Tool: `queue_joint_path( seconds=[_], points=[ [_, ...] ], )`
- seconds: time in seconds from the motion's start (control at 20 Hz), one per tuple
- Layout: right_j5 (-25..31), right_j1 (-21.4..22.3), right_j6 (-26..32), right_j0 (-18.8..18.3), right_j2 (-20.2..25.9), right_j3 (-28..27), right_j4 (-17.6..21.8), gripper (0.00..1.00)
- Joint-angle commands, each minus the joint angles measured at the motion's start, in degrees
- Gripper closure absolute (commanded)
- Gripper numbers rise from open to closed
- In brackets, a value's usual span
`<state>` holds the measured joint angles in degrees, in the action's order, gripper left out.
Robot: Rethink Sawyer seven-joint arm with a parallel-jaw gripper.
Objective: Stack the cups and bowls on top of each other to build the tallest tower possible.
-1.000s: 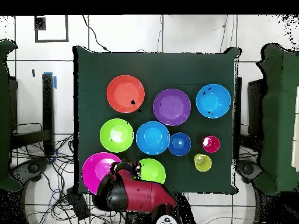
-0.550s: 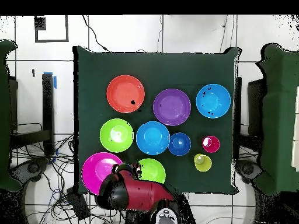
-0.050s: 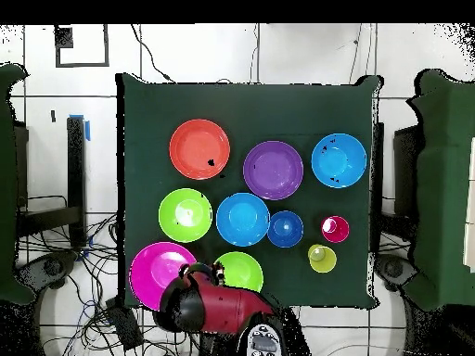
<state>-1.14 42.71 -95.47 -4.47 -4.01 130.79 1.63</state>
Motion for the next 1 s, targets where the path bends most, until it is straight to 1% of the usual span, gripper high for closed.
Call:
queue_joint_path(
  seconds=[0.05,0.3,0.6,0.8,1.0],
  points=[
    [-0.68,-2.6,-8.81,0.79,1.33,-1.37,1.09,0.0],
    [0.31,-2.53,-8.92,1.72,0.22,-1.57,0.5,0.0],
    [0.44,-1.08,-9.88,2.86,-2.13,-0.38,-0.15,0.0],
    [-0.38,-1.52,-13.67,7.15,-6.5,-0.25,-4.17,0.0],
    [-0.43,-2.02,-16.8,7.11,-6.2,0.48,-6.41,0.0]
  ],
)
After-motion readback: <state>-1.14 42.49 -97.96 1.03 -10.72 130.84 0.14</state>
